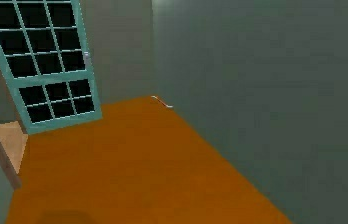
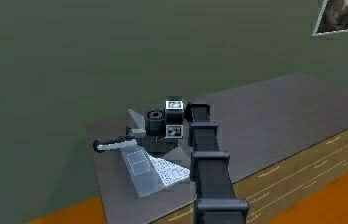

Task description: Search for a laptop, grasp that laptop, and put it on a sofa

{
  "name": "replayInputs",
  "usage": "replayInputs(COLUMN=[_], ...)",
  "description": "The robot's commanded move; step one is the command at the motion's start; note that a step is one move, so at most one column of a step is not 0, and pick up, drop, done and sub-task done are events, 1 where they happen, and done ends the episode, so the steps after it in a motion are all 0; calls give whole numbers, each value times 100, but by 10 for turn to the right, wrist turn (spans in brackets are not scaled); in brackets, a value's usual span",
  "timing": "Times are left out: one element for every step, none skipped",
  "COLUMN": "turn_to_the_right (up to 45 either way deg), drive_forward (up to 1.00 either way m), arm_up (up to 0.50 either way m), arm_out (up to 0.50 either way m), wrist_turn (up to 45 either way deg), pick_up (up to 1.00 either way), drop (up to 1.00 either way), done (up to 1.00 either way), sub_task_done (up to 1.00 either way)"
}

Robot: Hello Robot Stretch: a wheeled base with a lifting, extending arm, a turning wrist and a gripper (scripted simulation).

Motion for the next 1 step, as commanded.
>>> replayInputs(turn_to_the_right=[0], drive_forward=[0], arm_up=[0], arm_out=[0], wrist_turn=[120], pick_up=[0], drop=[0], done=[0], sub_task_done=[0])
